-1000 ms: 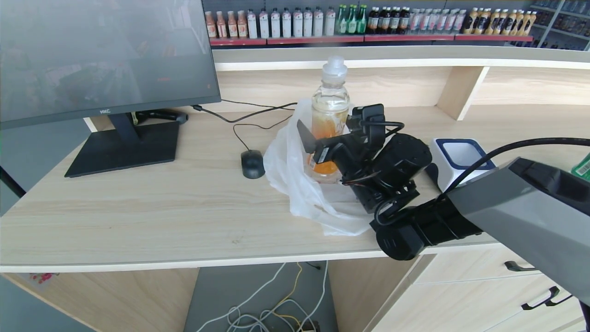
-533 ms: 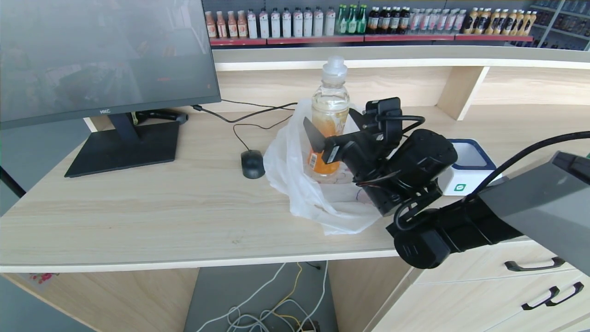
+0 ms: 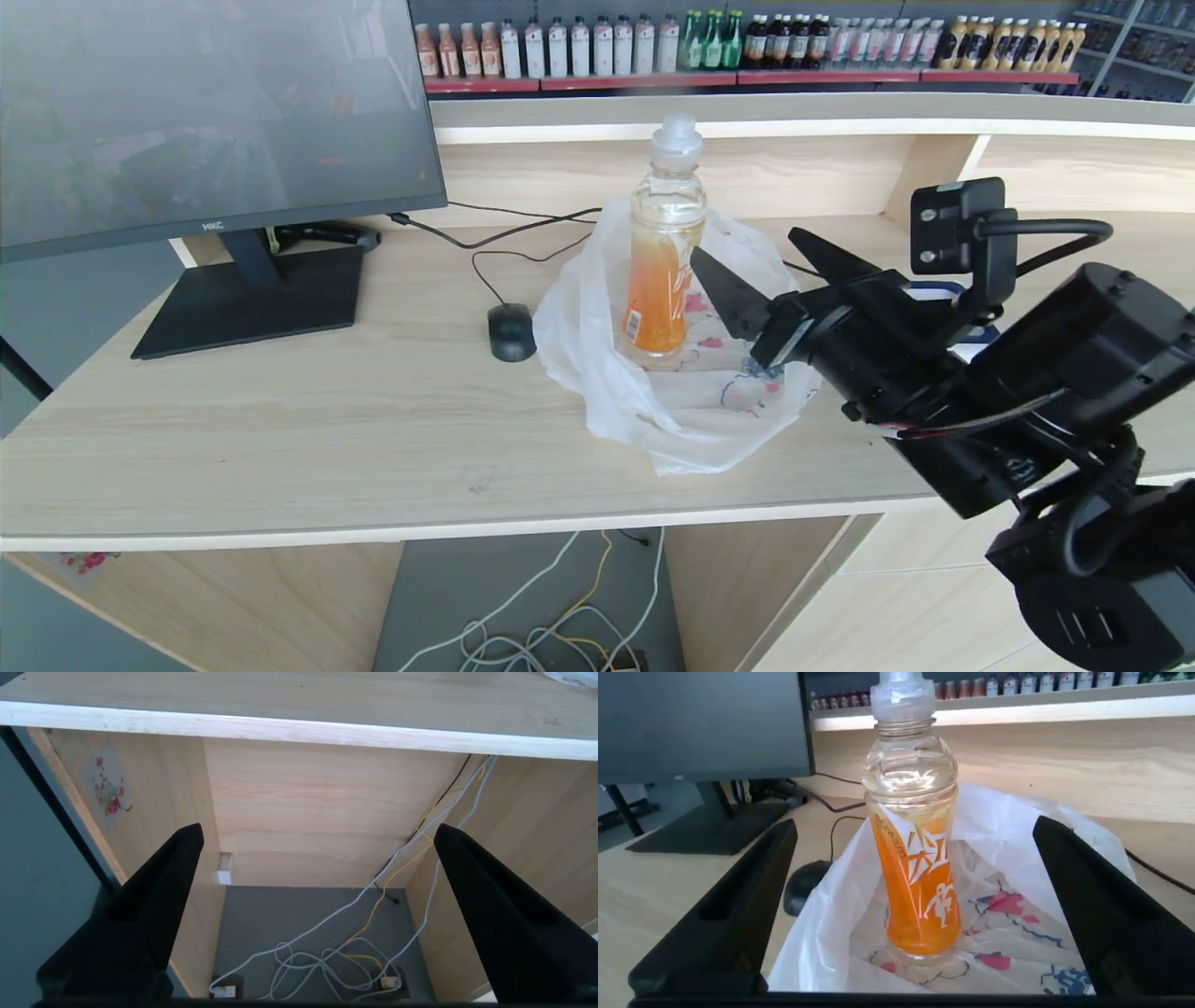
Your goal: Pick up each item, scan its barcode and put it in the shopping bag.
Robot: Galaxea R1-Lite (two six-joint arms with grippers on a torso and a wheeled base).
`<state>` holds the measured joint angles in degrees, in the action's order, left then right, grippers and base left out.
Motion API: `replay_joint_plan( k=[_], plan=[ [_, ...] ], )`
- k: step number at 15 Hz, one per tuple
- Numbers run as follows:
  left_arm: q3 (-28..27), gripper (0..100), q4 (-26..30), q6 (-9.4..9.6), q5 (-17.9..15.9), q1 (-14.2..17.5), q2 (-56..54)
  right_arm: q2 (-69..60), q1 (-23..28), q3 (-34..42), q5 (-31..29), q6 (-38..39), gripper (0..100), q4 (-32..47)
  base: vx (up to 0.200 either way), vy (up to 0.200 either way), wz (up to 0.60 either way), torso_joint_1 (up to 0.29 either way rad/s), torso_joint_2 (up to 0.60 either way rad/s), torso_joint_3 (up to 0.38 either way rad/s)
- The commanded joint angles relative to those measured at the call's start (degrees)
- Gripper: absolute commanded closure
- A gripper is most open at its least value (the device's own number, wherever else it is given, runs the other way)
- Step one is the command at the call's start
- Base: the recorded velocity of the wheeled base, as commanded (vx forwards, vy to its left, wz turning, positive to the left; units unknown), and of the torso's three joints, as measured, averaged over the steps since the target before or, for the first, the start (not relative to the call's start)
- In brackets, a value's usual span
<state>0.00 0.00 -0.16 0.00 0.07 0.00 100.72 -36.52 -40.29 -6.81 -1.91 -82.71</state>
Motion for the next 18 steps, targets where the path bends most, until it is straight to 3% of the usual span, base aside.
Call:
replay_joint_plan(
  k=[1,4,7,11,14,18],
  plan=[
    [0.0,0,0.0,-0.02,0.0,0.01,0.0,-6.76,-0.22,4.61,-0.13,0.68,0,-0.61,0.0,0.0,0.0,0.0,0.0,0.0],
    [0.0,0,0.0,-0.02,0.0,0.01,0.0,-13.0,-2.32,13.92,0.05,1.74,0,-3.51,0.0,0.0,0.0,0.0,0.0,0.0],
    [0.0,0,0.0,0.07,0.0,-0.07,0.0,-15.64,-2.41,18.05,-0.04,1.74,0,-3.51,0.0,0.0,0.0,0.0,0.0,0.0],
    [0.0,0,0.09,-0.02,0.0,0.01,0.0,-15.73,-2.24,17.26,-0.04,0.6,0,-3.77,0.0,0.0,0.0,0.0,0.0,0.0],
    [0.0,0,0.09,-0.11,0.0,0.01,0.0,-14.23,-2.24,16.56,0.05,0.6,0,-4.21,-0.2,0.0,0.0,0.001,0.0,0.004],
    [0.0,0,0.0,-0.19,0.0,0.01,0.0,-13.44,-2.24,15.77,0.05,0.68,0,-5.09,0.0,0.0,0.0,0.0,0.0,0.0]
  ],
)
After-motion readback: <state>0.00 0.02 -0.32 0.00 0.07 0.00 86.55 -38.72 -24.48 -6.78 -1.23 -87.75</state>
